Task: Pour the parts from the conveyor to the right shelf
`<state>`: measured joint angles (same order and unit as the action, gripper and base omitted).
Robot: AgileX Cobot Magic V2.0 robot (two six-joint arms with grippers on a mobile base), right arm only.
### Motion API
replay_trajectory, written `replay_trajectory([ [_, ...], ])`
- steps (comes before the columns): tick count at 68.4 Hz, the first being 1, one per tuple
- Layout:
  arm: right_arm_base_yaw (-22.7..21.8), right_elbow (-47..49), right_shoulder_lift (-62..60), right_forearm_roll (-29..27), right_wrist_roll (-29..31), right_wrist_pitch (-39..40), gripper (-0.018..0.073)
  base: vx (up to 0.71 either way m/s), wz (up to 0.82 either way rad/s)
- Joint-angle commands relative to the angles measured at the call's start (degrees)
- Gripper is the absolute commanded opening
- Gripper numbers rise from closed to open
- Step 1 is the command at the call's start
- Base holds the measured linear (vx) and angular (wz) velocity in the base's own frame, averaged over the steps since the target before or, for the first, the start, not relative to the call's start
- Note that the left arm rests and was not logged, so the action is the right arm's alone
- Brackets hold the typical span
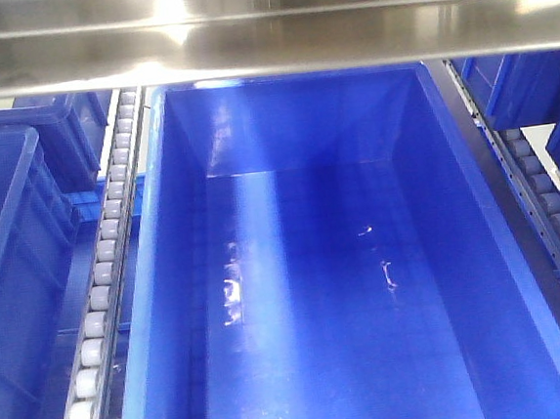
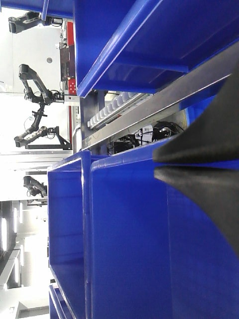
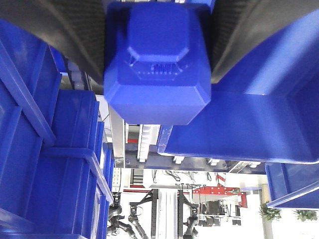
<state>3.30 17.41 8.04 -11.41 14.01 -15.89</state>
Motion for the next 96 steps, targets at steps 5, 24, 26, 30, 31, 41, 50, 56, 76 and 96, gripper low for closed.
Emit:
replay_trajectory([
  [5,-0.15,1.58,0.53,0.12,0.38,4.6,-0.0005,0.03,0.0],
  [24,-0.15,1.58,0.53,0.12,0.38,4.6,-0.0005,0.01,0.0],
  [26,-0.15,1.58,0.53,0.12,0.38,4.6,-0.0005,0.0,0.0],
  [30,-0.15,1.58,0.53,0.12,0.38,4.6,-0.0005,0.0,0.0],
  [31,-0.15,1.58,0.53,0.12,0.38,4.6,-0.0005,0.0,0.0],
  [41,-0.15,1.58,0.53,0.12,0.38,4.6,-0.0005,0.0,0.0],
  [50,-0.15,1.58,0.53,0.12,0.38,4.54,-0.0005,0.0,0.0],
  [56,-0.15,1.58,0.53,0.12,0.38,4.6,-0.0005,0.0,0.0],
  [76,-0.15,1.58,0.53,0.12,0.38,4.7,-0.0005,0.0,0.0],
  [96,-0.15,1.58,0.53,0.15,0.38,4.74,-0.0005,0.0,0.0],
])
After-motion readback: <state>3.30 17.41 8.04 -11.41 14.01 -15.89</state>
